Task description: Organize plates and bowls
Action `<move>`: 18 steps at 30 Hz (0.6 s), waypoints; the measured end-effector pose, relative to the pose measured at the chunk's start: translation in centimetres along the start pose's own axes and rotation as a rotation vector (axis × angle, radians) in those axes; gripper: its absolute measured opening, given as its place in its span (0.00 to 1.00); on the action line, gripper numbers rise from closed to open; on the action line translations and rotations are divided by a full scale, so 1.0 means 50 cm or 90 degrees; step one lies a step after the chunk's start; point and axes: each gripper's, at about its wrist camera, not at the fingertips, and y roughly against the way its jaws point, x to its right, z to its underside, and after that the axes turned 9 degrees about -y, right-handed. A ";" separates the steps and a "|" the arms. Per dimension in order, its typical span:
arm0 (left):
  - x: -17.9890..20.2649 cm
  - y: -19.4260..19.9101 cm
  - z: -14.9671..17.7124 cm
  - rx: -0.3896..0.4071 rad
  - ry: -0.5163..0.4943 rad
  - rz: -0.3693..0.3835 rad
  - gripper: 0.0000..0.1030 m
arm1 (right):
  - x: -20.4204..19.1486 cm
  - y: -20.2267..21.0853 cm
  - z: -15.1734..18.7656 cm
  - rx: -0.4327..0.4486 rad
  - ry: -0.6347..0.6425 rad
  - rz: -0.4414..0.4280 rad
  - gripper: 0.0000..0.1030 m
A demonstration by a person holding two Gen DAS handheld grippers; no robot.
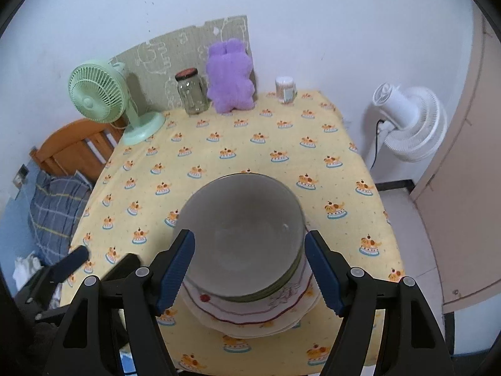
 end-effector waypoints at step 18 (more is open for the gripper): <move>-0.170 0.043 0.122 0.088 -0.077 -0.057 0.94 | -0.133 0.011 0.188 0.088 0.027 0.035 0.78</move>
